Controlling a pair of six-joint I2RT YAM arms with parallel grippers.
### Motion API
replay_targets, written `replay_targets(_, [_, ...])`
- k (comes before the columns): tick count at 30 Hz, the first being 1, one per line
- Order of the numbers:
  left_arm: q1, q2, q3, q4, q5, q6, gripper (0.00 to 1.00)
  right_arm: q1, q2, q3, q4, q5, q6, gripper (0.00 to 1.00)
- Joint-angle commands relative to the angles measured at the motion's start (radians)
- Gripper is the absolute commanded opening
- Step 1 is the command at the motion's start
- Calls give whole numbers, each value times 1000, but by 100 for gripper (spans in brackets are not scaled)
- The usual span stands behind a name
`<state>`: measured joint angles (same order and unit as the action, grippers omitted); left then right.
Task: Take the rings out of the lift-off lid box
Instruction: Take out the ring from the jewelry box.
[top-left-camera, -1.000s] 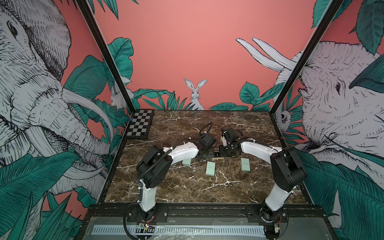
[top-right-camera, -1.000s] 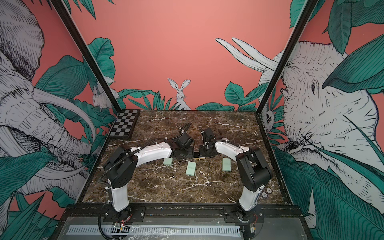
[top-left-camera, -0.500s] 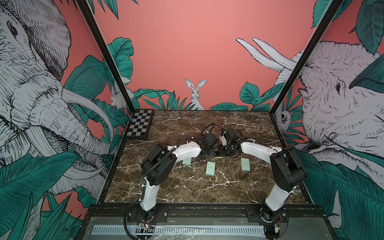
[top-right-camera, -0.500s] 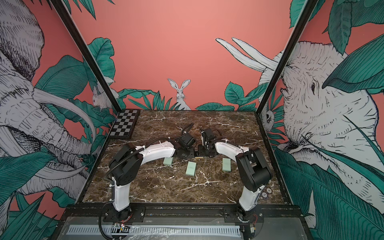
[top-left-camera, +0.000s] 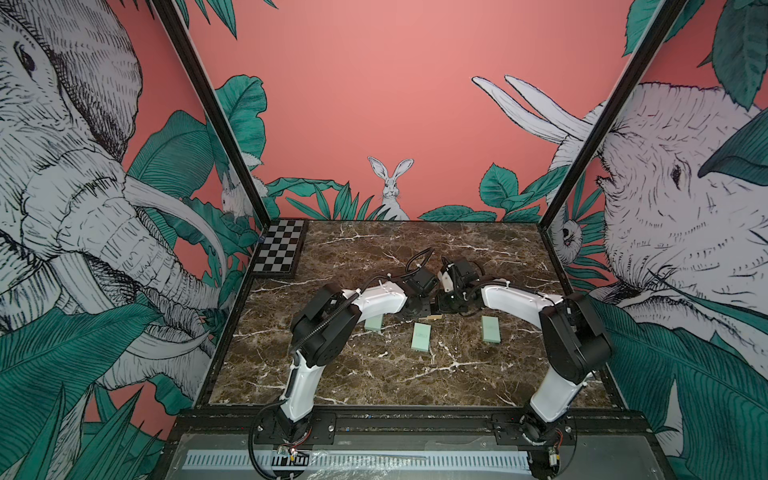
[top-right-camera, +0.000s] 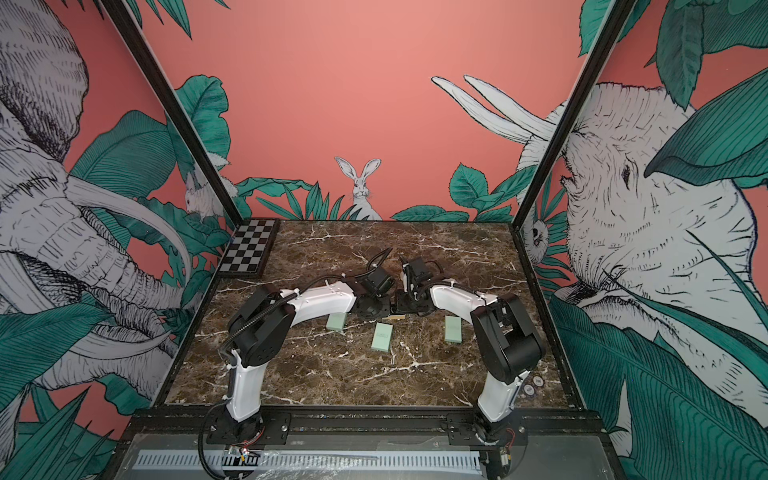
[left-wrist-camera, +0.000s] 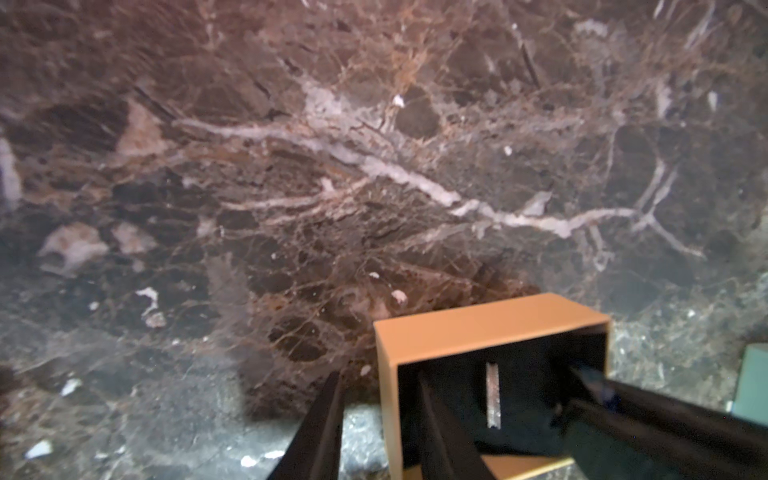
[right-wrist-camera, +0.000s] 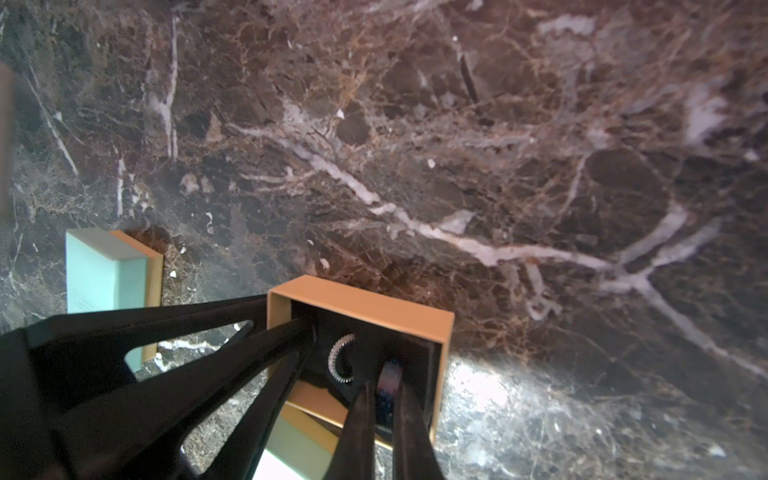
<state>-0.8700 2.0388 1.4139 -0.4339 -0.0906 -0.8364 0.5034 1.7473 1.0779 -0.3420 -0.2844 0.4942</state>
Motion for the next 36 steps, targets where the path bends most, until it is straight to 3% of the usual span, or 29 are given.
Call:
replay_targets(1, [-4,15,31,-57,-24,9,32,9,-5,-14,27,-17,9,0])
replay_targets(21, [-4,54,33,-100,-22,26,30,-27,-71,-48,36,-76,38,0])
replay_targets(36, [-4,58,27,-106,-25,28,29,-125,-76,-124,161,-275,160,0])
